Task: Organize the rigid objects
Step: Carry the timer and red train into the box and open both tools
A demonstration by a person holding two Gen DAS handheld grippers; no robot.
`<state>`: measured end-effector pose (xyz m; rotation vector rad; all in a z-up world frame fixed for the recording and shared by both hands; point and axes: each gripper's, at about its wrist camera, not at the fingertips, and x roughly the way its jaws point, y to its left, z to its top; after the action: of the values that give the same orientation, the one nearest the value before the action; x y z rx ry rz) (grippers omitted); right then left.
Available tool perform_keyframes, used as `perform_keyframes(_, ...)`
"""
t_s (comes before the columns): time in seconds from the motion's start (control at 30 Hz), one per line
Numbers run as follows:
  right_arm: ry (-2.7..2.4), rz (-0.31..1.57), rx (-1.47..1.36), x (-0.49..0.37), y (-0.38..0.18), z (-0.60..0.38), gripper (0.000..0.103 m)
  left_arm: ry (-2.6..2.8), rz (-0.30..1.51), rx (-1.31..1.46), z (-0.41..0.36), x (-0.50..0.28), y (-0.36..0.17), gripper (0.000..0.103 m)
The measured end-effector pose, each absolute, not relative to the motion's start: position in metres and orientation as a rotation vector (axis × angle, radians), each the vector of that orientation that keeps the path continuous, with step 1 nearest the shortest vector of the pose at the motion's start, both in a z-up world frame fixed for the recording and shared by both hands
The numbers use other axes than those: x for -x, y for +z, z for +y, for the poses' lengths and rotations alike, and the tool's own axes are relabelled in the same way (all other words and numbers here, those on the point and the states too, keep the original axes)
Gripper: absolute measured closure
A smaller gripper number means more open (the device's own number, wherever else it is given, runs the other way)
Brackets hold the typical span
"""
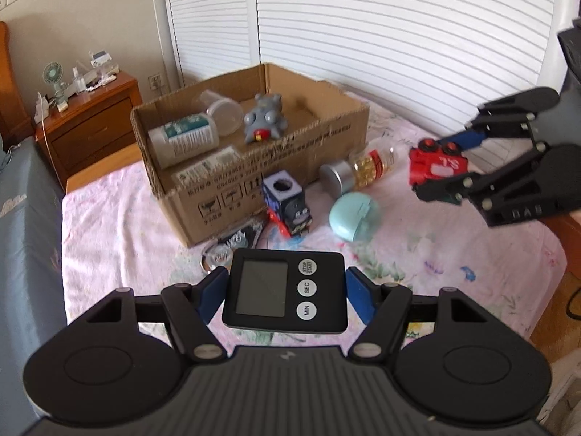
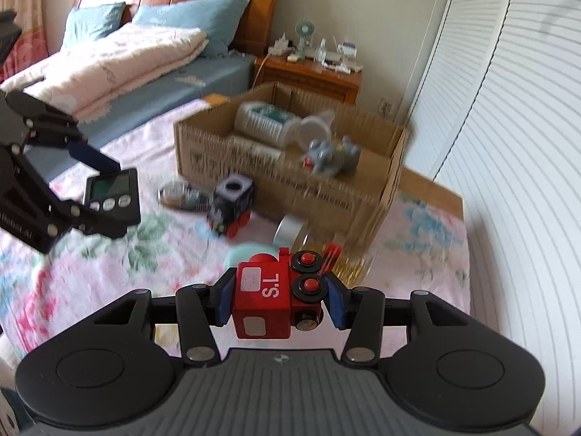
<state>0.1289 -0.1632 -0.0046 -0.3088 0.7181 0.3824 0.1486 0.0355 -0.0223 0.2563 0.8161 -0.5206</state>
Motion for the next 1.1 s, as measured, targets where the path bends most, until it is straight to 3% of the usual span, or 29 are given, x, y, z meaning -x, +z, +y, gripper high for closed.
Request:
perform_keyframes(0.33, 0.377, 0.64, 0.241, -0.195, 0.04, -0.164, 0.049, -0.532, 0.768, -0.266, 0.034, -0.17, 0.007, 0.034)
perform_keyframes(0.6, 0.383, 0.674, 0.217, -0.25, 0.041, -0.15, 0.048, -0.494, 0.738, -0.271, 0.035, -0.2, 0.016, 0.034)
perform_keyframes(0.63, 0.384, 0.674, 0.207, -0.253, 0.04, -0.149, 0.046, -0.49, 0.739, -0.267, 0.036, -0.203, 0.016, 0.034)
perform_keyframes(0.7, 0.385, 0.67, 0.192, -0.253, 0.038, -0.148, 0.017, -0.484, 0.744, -0.262, 0.038, -0.211, 0.015, 0.034)
perform_keyframes(0.77, 0.386, 0.652, 0.172, -0.247, 0.037, -0.15, 0.004, -0.478, 0.745, -0.253, 0.039, -0.216, 0.016, 0.034)
perform_keyframes(1.1, 0.265, 0.713, 0.118, -0.205, 0.036, -0.153, 0.0, -0.495, 0.724, -0.262, 0.033, -0.23, 0.023, 0.034)
